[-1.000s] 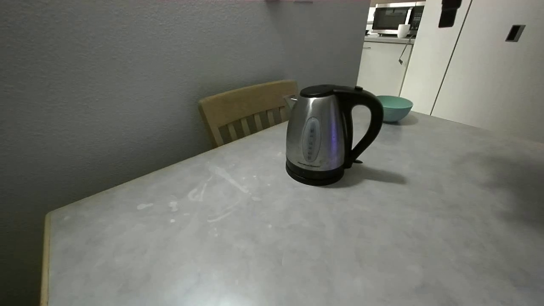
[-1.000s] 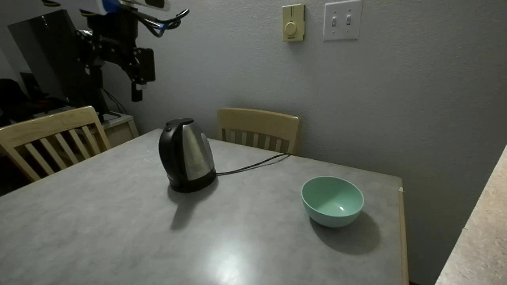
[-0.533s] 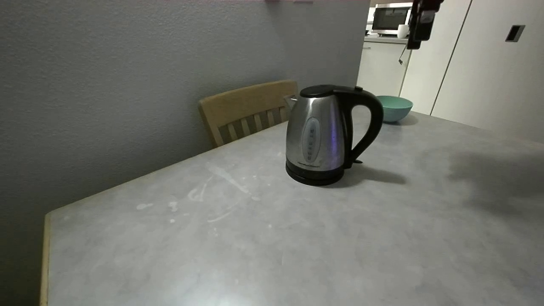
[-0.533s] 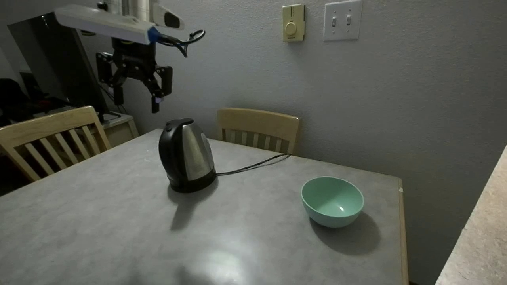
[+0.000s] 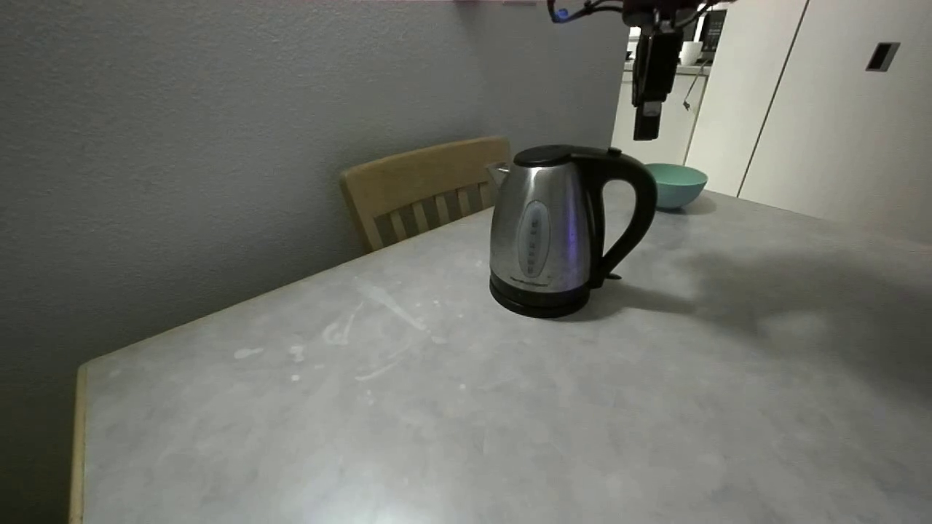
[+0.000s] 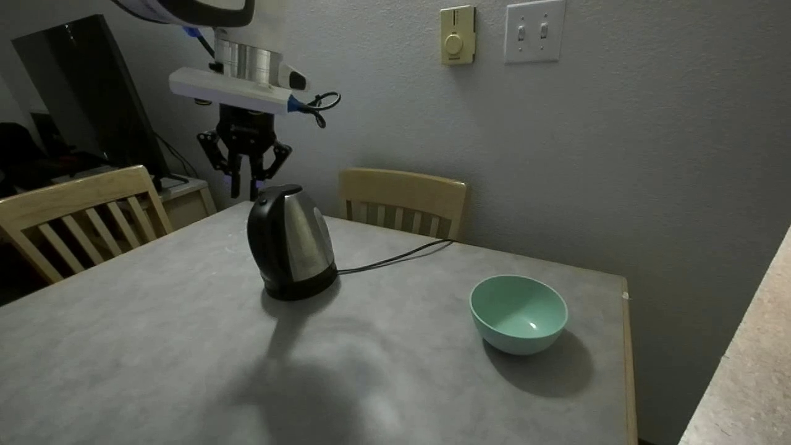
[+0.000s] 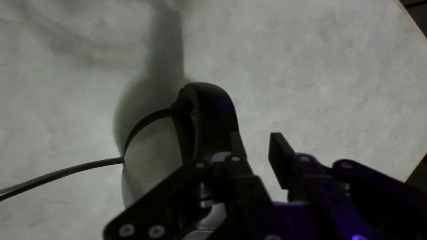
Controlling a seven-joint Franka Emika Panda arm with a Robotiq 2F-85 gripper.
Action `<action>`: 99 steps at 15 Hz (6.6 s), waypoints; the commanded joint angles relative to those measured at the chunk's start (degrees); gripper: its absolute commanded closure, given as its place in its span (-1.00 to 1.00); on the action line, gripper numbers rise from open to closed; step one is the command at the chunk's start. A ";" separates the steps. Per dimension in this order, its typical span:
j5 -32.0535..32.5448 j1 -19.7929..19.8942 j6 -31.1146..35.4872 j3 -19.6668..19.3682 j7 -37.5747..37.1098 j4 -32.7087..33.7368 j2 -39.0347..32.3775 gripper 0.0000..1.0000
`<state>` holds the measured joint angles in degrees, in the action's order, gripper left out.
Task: Push the button to open the lid on the electric kettle.
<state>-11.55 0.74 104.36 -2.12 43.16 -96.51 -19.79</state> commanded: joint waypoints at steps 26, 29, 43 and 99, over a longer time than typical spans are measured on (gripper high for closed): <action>9.46 1.44 0.78 4.49 -1.13 8.98 -6.89 1.00; 9.22 1.71 0.79 4.49 -0.86 8.79 -6.99 1.00; 13.51 0.90 -15.53 4.30 -2.99 20.41 -16.20 1.00; 15.68 -0.73 -4.10 6.86 -13.67 8.55 -5.15 1.00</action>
<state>3.24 -0.07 99.51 4.37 29.21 -87.91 -25.67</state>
